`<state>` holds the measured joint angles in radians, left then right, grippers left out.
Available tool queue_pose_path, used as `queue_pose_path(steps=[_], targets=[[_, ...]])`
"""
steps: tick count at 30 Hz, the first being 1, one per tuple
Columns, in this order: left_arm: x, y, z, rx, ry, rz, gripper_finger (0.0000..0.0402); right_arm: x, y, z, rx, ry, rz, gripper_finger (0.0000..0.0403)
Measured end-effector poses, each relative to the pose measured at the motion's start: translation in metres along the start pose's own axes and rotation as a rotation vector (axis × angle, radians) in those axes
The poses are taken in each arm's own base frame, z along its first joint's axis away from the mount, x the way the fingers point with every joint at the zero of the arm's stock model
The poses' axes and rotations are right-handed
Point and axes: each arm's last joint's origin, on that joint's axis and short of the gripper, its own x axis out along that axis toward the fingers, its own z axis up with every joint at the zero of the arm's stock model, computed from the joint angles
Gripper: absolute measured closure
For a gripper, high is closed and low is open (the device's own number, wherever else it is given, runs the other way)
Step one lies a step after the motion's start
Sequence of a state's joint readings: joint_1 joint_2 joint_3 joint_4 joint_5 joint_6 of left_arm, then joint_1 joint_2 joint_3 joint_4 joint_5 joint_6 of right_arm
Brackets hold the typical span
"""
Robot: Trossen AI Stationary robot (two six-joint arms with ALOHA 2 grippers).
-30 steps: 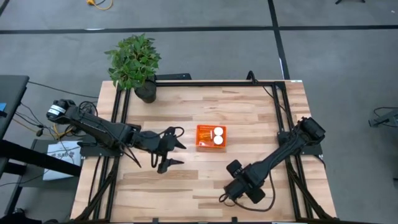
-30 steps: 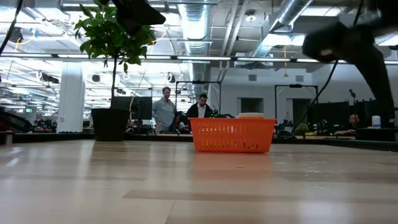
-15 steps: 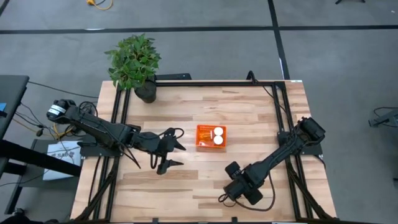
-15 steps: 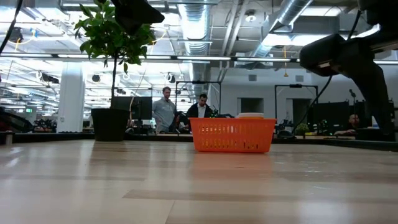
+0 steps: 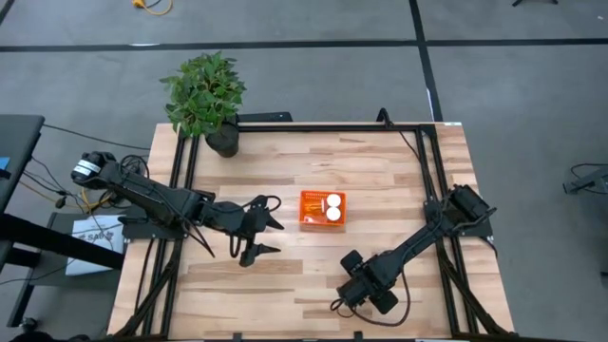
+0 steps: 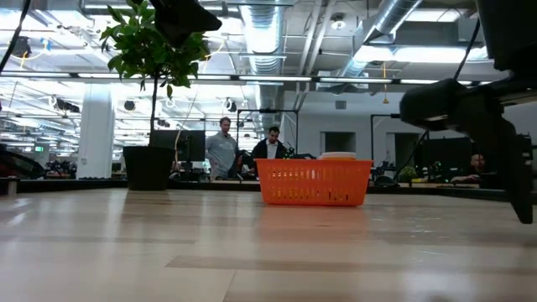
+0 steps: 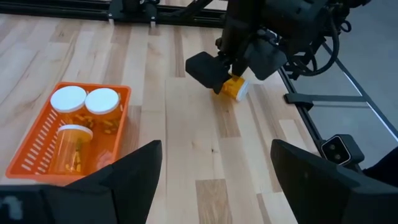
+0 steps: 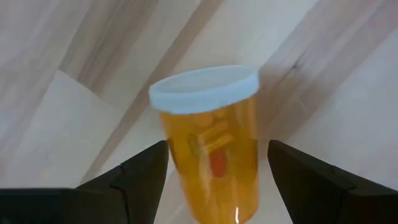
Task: Pick and place pill bottles into a basket
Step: Put the orange medicine bottle into the orange basket
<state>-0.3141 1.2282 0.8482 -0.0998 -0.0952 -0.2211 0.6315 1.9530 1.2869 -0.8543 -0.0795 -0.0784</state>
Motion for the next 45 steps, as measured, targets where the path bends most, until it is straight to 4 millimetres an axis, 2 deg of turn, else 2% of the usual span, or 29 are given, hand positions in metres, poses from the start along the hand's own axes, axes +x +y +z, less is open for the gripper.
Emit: queue_pose_path(steps=[6,17,20,28,37,45], targets=[[0.000,0.000,0.000,-0.004,0.001,-0.001,0.0111,0.000,-0.001,0.000,0.003,0.000,-0.001,0.0149],[0.000,0.000,-0.002,-0.002,0.018,0.002,0.0111,-0.002,-0.017,-0.002,0.186,-0.004,0.003,0.0254],[0.000,0.000,-0.003,-0.007,0.029,0.003,0.0111,-0.002,-0.025,-0.003,0.228,-0.007,0.001,0.0252],[0.000,-0.001,-0.003,-0.009,0.037,-0.025,0.0111,-0.019,-0.051,0.005,0.300,-0.071,-0.026,0.0209],[0.000,-0.001,-0.003,-0.009,0.038,-0.031,0.0111,-0.043,-0.098,0.008,0.402,-0.159,-0.069,0.0236],[0.000,-0.001,-0.003,-0.009,0.044,-0.052,0.0111,-0.070,-0.142,0.003,0.481,-0.241,-0.101,0.0232]])
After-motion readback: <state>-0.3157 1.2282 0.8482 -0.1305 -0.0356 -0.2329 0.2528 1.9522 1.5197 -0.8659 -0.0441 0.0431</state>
